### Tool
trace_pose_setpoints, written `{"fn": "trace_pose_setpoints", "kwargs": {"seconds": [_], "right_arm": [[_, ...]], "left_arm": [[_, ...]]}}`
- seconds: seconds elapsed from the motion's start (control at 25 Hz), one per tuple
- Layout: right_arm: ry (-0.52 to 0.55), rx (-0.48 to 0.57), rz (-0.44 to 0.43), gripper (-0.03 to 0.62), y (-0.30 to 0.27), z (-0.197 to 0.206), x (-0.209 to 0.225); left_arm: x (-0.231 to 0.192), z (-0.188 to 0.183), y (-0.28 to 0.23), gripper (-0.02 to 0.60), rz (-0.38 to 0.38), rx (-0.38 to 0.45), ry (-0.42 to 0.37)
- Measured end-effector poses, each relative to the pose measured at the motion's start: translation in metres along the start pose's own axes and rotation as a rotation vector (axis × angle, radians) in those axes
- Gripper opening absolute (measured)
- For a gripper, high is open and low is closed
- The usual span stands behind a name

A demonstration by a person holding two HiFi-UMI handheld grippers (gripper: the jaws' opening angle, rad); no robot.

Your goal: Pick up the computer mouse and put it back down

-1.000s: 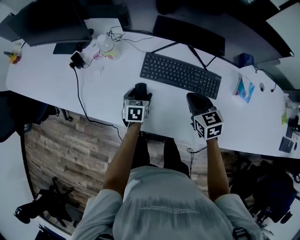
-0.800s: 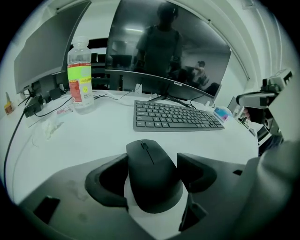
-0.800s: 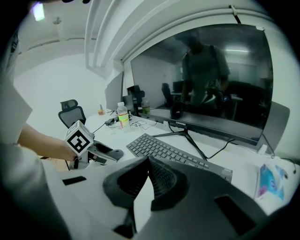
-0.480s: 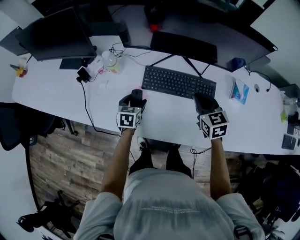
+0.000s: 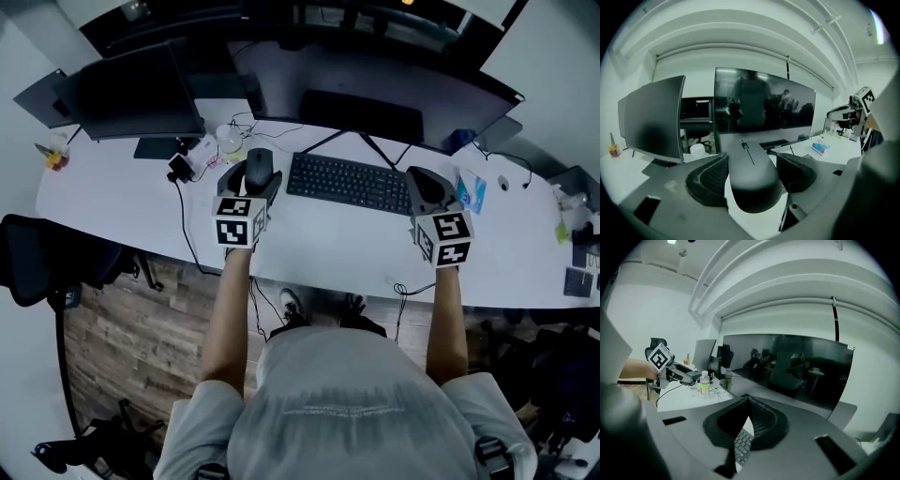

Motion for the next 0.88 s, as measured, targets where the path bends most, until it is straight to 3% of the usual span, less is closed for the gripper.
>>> {"fn": "trace_pose_setpoints", "kwargs": {"seconds": [0.52,0.88], "right_arm": [[0.158,0.192,0.150,0.002,0.025,-0.104,0.042],[0.122,0.216,0.209,0.002,0.046,-0.113,0.052]], "left_arm": [[0.011,-0.139,0.014,0.322,0.072,0.243,-0.151],[0.033,-0.170,0.016,0.322,0.156,0.292,-0.197]]}}
Point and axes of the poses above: the fingertips, and each gripper's own axes: y backward along the fingers, x to its right, z out of its underside, the point moved 3 cm from there along y, backward along the fingers, and after that the axes turned 11 degrees about x, right-handed, at the moved point
